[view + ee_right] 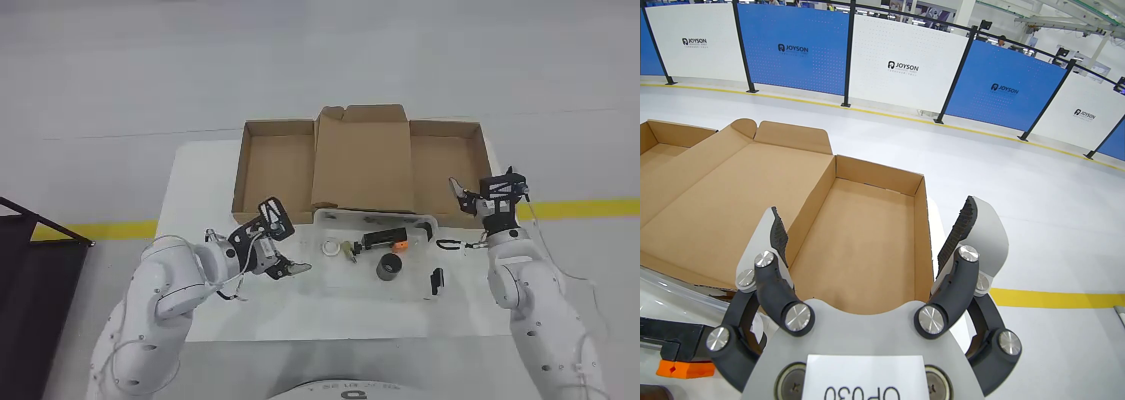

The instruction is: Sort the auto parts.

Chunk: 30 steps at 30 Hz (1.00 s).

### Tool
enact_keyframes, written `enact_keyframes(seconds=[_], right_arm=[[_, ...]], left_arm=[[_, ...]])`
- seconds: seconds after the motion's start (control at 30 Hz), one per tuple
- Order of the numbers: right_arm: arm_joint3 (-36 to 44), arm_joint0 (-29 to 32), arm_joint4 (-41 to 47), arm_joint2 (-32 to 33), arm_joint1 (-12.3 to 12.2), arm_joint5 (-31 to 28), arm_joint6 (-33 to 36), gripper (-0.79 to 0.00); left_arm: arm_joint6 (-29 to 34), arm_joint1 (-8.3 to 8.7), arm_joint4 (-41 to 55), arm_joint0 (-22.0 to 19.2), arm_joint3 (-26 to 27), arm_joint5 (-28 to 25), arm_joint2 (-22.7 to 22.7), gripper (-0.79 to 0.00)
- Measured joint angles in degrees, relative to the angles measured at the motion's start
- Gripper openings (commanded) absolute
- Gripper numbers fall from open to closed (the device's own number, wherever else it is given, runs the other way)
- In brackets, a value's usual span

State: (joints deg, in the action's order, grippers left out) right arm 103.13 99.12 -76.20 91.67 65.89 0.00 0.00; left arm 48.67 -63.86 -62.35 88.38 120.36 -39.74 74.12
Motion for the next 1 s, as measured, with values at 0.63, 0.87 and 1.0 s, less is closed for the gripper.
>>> enact_keyframes(seconds=[0.63,0.87,1.0], right_arm=[[0.0,0.0,0.0,0.0,0.0,0.0,0.0,0.0],[0.0,0.0,0.0,0.0,0.0,0.0,0.0,0.0],[0.0,0.0,0.0,0.0,0.0,0.0,0.0,0.0]], left_arm=[[23.11,-8.72,6.05,-34.74,-25.24,18.17,-36.05,0.0],[22.22,-12.3,4.64,-39.19,-33.78,20.99,-44.24,0.0],[21.41,-13.71,3.79,-40.79,-35.87,19.58,-46.99,-0.006]])
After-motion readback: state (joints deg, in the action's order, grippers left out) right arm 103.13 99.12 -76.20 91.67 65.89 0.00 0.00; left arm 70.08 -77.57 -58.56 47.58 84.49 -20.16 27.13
